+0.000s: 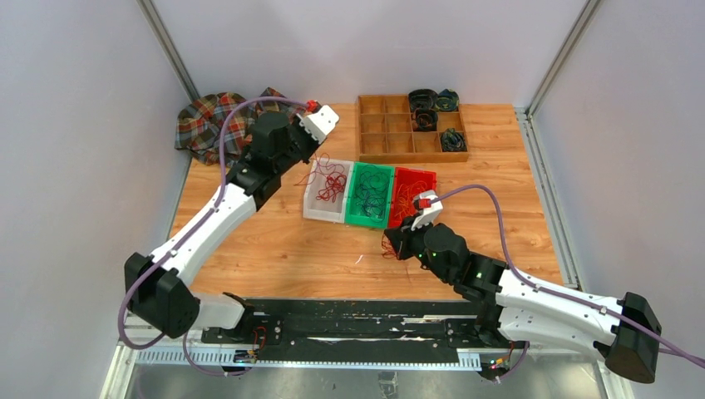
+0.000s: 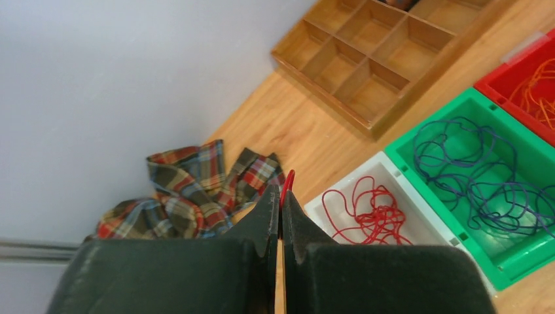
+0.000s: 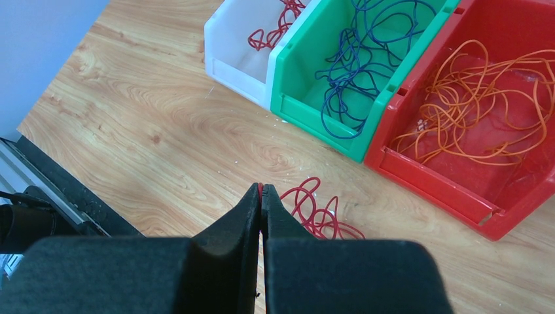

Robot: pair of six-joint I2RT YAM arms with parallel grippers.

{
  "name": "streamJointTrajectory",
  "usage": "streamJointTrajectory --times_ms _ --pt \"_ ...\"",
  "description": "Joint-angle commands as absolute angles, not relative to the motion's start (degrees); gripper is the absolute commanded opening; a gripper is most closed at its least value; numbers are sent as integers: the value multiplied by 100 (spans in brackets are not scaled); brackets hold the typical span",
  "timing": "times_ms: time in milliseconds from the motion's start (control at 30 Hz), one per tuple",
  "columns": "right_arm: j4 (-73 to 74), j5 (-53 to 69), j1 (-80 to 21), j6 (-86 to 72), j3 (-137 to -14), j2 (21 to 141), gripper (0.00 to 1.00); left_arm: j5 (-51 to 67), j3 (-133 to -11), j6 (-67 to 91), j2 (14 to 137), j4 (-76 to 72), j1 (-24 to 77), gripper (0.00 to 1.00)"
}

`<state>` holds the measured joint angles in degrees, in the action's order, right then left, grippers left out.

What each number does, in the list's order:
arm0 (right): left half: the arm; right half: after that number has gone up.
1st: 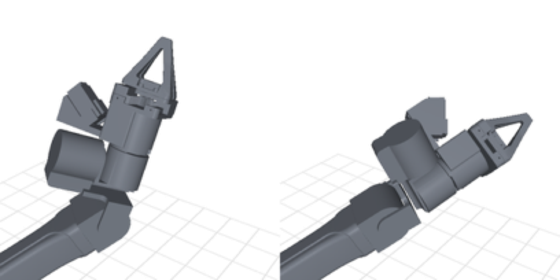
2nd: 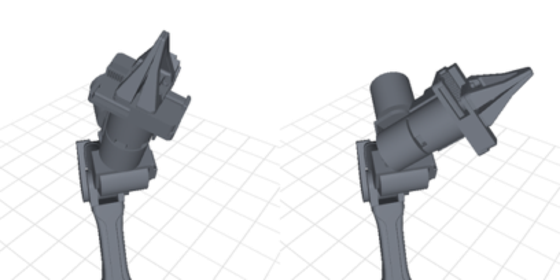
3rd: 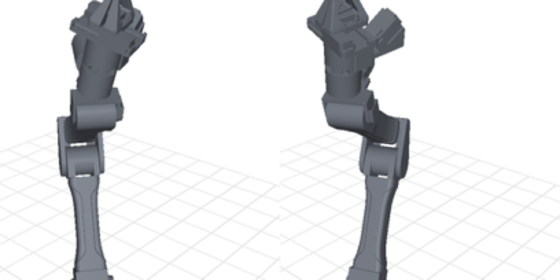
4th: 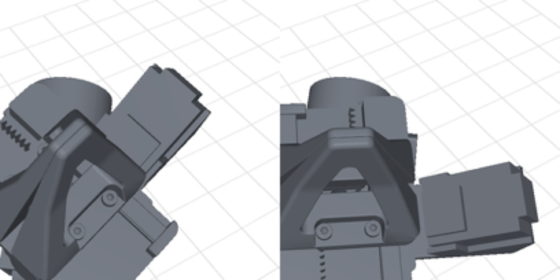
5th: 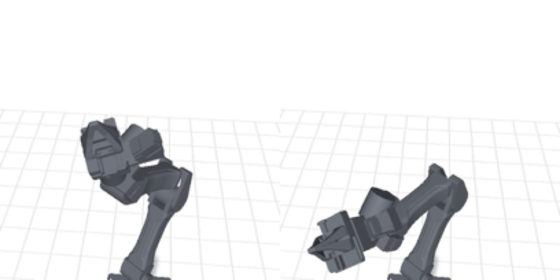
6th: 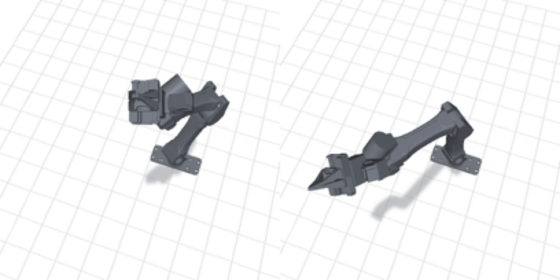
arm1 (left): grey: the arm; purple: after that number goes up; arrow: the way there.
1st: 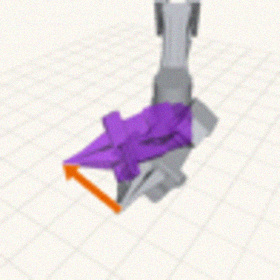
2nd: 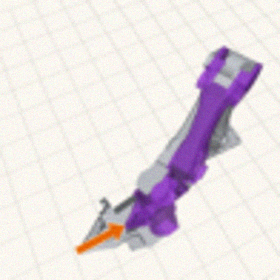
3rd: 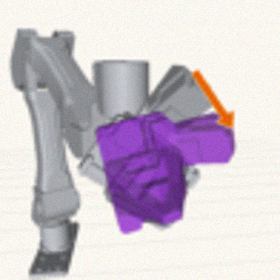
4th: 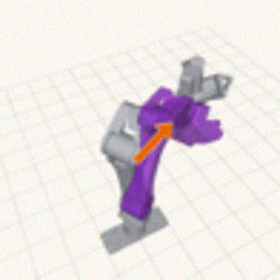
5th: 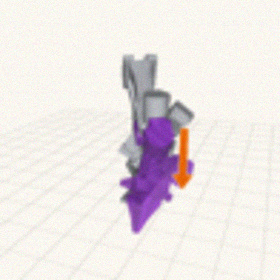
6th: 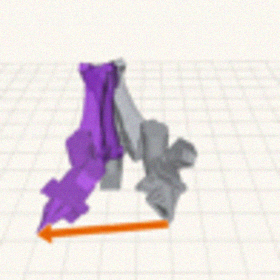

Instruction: Untangle the cables

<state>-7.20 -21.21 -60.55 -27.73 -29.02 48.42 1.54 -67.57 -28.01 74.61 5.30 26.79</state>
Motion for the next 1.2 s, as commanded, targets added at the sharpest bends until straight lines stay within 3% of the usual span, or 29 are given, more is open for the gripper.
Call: streamJointTrajectory --times_ms 0,300,633,900,1033,1167 --pt "-836 -2307 -5977 -2955 -2695 4742 1 488 -7190 -2354 8060 742 2728 1" --pt "-1027 -2299 -5851 -3070 -2470 4729 1 494 -7924 -1680 9191 811 3105 0" --pt "-1177 -2102 -5690 -3174 -2436 4859 1 -355 -8634 -1496 10307 833 3158 0" --pt "-1127 -1915 -5558 -3258 -2430 4918 1 -1068 -7587 -2647 10128 160 2803 0" --pt "-1160 -1874 -5520 -3334 -2461 5005 1 -768 -7124 -2703 10069 25 2716 0" --pt "-1077 -1829 -5525 -3383 -2566 5079 1 208 -7404 -2453 10333 768 2722 0"
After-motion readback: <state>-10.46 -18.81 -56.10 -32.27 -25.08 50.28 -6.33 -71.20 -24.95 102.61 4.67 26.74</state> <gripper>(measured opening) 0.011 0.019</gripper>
